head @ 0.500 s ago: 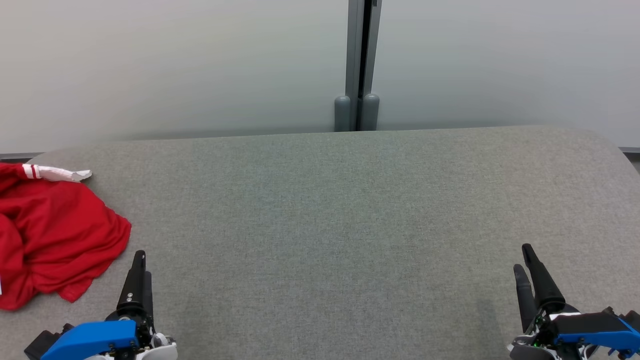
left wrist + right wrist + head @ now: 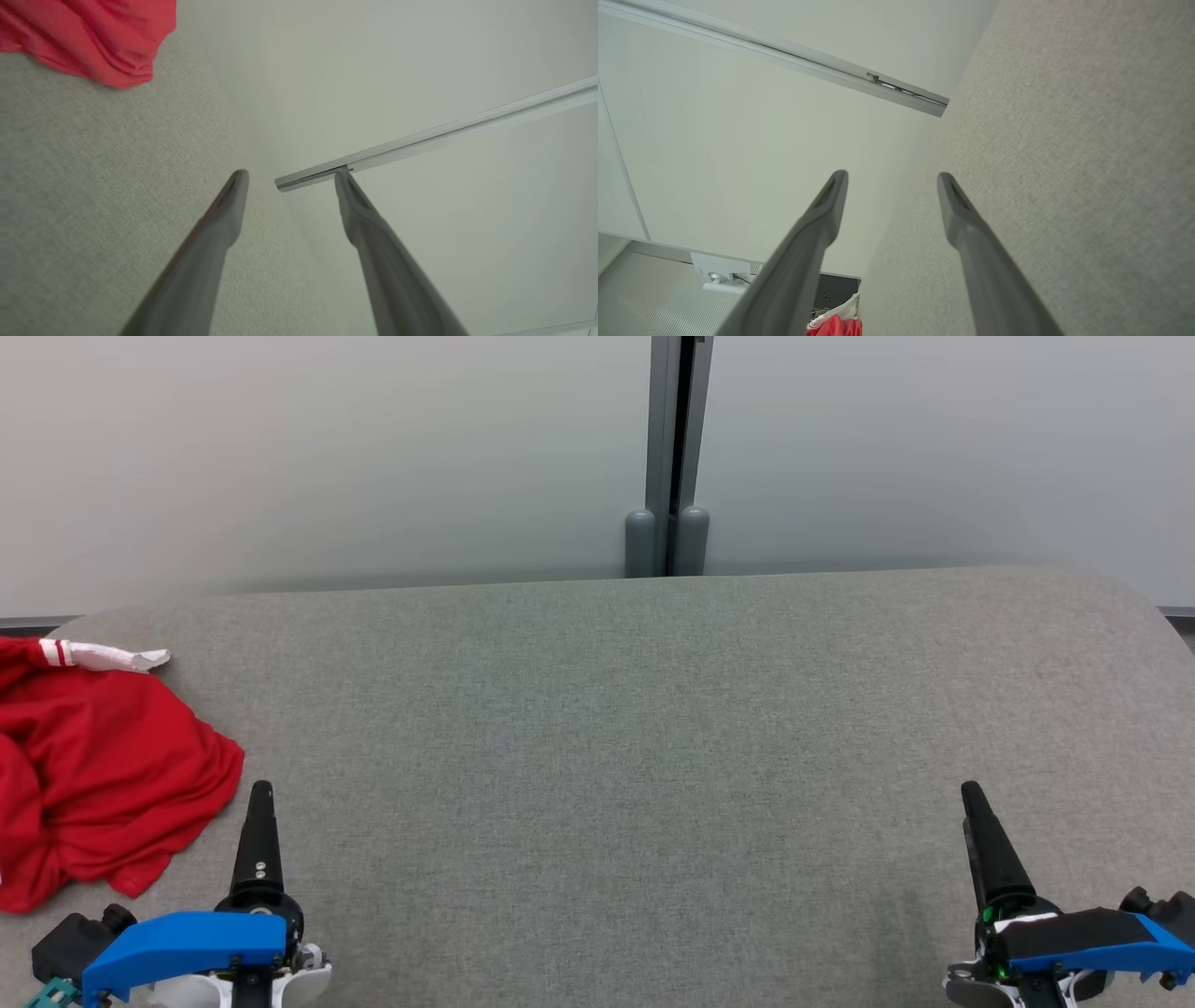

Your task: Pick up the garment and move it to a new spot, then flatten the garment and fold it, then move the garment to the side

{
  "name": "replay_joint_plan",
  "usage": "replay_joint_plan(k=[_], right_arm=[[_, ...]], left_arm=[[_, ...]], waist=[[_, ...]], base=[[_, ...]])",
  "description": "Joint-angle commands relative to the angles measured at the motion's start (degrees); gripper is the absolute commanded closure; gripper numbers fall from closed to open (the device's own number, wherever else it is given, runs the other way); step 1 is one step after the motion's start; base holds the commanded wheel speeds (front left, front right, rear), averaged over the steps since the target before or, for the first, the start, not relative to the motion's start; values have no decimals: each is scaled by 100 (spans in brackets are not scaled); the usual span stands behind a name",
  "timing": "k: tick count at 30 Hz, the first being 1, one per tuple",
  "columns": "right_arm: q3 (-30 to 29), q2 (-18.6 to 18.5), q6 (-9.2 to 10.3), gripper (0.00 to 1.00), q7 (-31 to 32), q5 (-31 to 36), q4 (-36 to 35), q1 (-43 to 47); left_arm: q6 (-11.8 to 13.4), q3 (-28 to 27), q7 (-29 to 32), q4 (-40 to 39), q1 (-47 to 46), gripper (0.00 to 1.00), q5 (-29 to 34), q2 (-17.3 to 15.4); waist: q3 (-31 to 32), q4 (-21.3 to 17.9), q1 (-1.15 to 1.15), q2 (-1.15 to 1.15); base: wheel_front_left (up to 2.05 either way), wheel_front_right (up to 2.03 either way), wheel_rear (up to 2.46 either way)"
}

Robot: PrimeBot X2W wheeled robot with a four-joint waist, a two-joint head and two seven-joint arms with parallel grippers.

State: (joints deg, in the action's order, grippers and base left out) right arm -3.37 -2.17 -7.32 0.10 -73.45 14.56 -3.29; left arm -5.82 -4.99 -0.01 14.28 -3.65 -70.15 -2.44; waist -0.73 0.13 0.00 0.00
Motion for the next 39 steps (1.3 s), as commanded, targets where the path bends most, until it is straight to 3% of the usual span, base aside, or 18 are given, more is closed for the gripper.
replay_joint_plan(k=[1,17,39], right_arm=[[23,-35,-11,0,-61,167,-104,-139],[197,-48,-14,0,-399,1763,-96,-179],[349,-64,-16,0,-807,3468,203,-216]], left_arm=[[32,3,-53,-114,-148,0,205,-41],[189,243,-393,-37,-136,0,2129,-53],[310,467,-795,190,-152,0,3851,-86]], waist=[[-2,1,0,0],[-22,23,0,0],[0,63,0,0]], base=[[0,0,0],[0,0,0],[0,0,0]])
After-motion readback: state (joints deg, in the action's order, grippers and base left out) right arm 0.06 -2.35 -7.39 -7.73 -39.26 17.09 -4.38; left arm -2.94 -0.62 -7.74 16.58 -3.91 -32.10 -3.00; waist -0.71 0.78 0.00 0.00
